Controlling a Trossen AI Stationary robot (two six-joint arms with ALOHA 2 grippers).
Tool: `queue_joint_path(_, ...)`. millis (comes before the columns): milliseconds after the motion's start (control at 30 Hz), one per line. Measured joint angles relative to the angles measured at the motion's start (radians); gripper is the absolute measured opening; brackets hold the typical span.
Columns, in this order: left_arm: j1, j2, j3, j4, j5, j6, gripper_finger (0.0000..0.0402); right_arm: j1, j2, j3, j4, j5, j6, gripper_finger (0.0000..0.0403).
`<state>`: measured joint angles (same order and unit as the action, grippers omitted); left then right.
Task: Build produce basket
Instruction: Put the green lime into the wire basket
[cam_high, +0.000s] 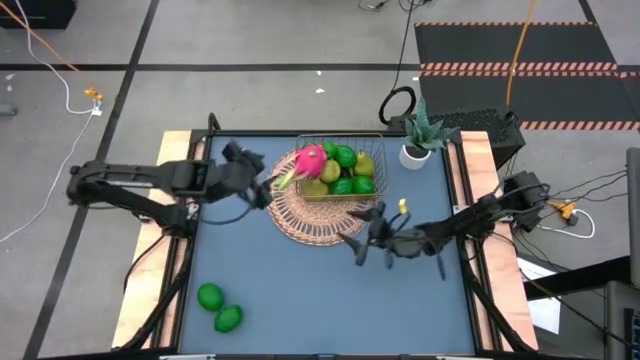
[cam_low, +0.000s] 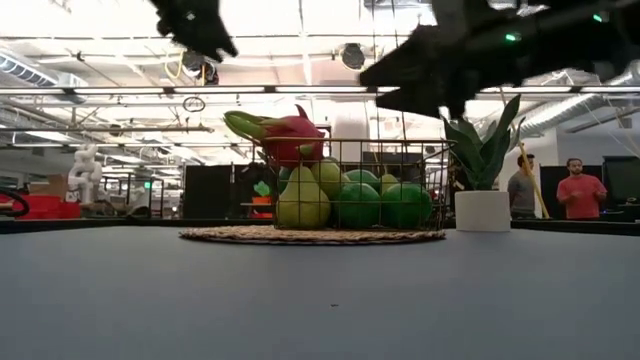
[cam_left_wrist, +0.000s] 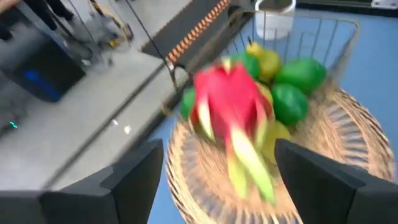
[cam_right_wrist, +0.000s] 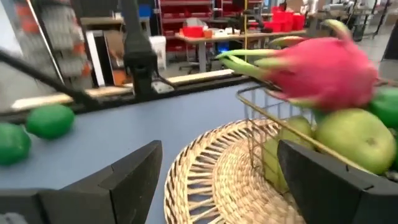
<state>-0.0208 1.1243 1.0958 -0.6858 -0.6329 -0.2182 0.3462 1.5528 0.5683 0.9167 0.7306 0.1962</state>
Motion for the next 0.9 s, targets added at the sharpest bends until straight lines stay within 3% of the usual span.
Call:
queue_joint_path(167,-0.067,-0.152,-0.205,-0.015,0.004,-0.166,0.0296,-0.004,0.125,0.185,-0.056,-0.028,-0.164,0.0312)
queue_joint_path(367,-0.188,-0.261,-0.376,-0.082,0.039,-0.239,0.0292,-0.041,0.226,0.349,-0.057,-0.241,-0.259,0.0312)
queue_joint_path(567,-0.293,-0.3,-0.412,-0.137,0.033,-0.307,0.0271,-0.11,0.344,0.603,-0.269,-0.474,-0.265,0.0312)
queue_joint_path(700,-0.326,-0.294,-0.412,-0.181,0.199,-0.279,0.0255,-0.131,0.457,0.811,-0.456,-0.583,-0.267,0.0312)
queue_joint_path(900,-0.365,-0.292,-0.413,-0.251,0.571,-0.315,0.0247,-0.141,0.604,1.055,-0.511,-0.755,-0.318,0.0312)
